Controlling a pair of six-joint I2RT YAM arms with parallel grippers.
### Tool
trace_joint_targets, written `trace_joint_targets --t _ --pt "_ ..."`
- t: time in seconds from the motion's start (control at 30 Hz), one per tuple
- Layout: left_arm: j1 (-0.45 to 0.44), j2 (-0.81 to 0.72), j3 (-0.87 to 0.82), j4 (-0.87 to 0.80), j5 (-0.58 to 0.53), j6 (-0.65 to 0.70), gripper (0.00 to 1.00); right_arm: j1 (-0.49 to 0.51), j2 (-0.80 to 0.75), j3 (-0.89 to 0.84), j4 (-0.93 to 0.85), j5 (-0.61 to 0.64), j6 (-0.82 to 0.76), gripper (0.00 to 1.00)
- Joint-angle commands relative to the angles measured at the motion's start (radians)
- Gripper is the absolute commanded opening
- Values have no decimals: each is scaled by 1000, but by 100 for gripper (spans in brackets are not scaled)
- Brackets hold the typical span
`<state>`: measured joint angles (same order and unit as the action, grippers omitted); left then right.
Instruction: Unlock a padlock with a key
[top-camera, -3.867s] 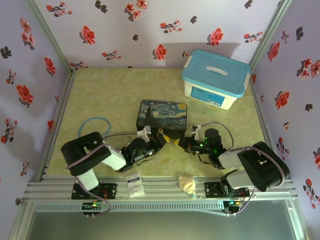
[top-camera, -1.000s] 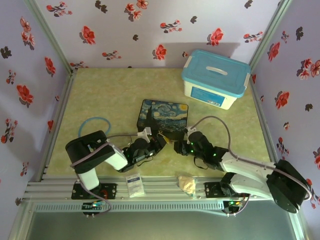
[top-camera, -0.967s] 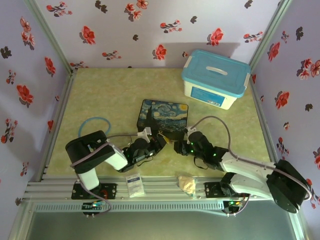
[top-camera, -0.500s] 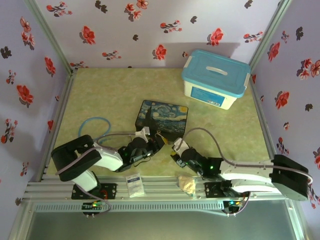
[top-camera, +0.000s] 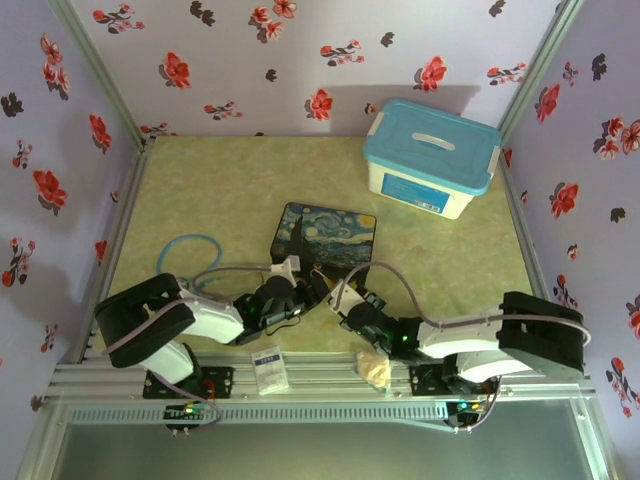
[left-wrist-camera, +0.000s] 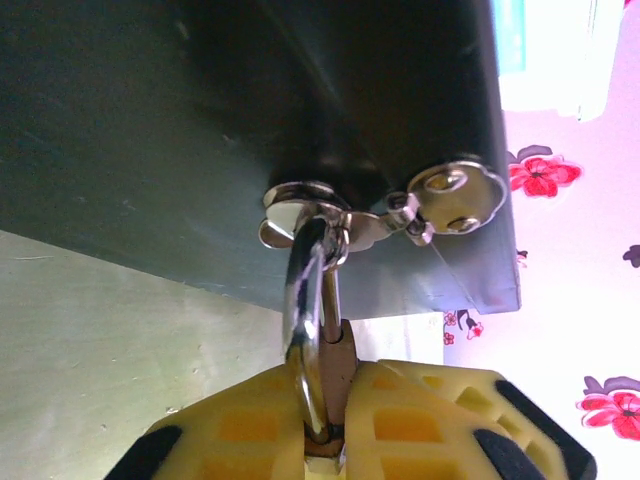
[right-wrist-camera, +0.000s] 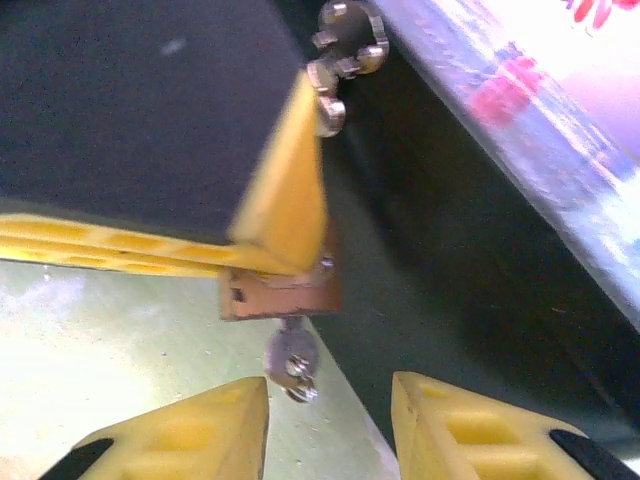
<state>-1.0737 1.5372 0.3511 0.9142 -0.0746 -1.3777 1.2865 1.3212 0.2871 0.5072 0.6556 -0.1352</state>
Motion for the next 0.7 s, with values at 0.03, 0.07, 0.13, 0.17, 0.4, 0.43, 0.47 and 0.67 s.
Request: trace_joint_targets --t 0.03,0.07,0.13,0.17,0.4,0.43,0.47,0.67 --pt "-11 -49 9 52 -8 37 0 27 78 43 85 51 -73 35" --pt "-11 -53 6 51 -11 38 0 27 93 51 86 71 -74 34" --pt "-11 -57 3 50 -10 39 0 27 112 56 107 114 -71 29" --pt "-12 -58 -3 53 -13 37 0 27 117 58 115 120 -68 27" --pt "-21 -36 -30 112 -13 28 0 27 146 109 54 137 -10 25" --pt "-21 -29 -32 122 -11 25 0 29 150 114 54 131 -4 23" --pt "-22 -20 -32 130 -5 20 0 28 151 113 58 127 3 20" --pt "-27 14 -30 162 18 9 0 28 126 79 93 82 59 12"
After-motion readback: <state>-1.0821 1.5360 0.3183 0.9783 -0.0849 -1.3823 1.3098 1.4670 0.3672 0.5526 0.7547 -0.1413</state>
